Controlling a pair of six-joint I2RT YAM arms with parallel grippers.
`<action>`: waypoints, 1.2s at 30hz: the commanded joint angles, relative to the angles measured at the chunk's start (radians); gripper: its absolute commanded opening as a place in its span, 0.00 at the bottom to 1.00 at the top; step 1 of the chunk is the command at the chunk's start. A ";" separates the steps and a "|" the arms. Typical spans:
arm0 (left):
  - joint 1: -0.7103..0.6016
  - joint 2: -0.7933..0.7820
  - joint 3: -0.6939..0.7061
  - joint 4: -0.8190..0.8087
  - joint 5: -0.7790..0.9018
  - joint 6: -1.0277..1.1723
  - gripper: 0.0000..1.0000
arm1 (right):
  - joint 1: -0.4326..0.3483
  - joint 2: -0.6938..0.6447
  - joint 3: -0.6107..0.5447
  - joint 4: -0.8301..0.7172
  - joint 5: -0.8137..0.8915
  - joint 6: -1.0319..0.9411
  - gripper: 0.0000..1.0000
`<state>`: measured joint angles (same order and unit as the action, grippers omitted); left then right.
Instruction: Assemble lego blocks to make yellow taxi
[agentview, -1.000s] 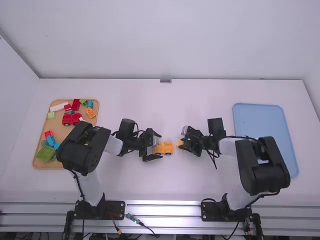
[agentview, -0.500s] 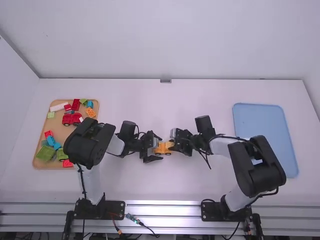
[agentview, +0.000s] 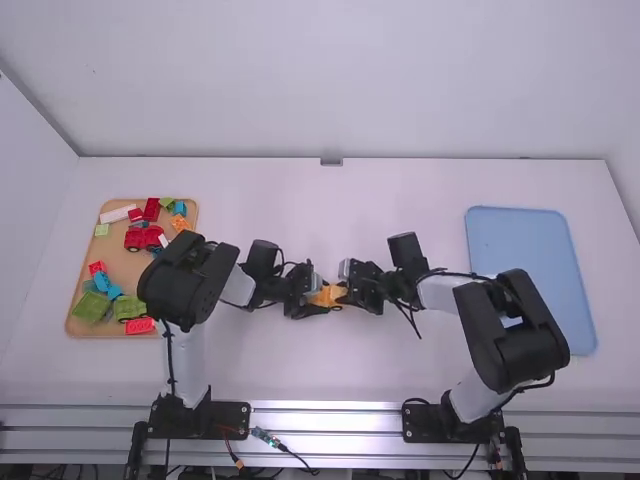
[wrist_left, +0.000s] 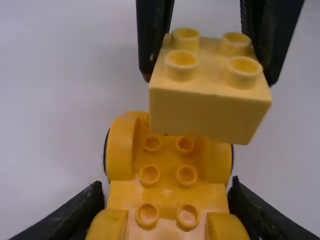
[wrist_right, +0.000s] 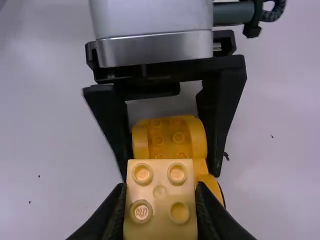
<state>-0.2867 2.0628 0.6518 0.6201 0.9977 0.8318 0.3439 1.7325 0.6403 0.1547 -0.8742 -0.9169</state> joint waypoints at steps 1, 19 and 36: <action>-0.008 0.021 0.002 -0.011 0.012 0.011 0.57 | 0.014 0.010 0.015 0.000 0.022 0.000 0.12; -0.003 0.021 -0.045 0.011 0.004 0.074 0.44 | 0.035 0.054 0.015 0.017 0.067 0.004 0.11; -0.003 0.021 0.013 -0.097 0.007 0.078 0.46 | 0.097 0.067 0.015 0.024 0.146 0.014 0.09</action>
<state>-0.2871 2.0624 0.6609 0.5354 1.0363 0.9218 0.4232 1.7821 0.6453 0.1867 -0.7506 -0.9146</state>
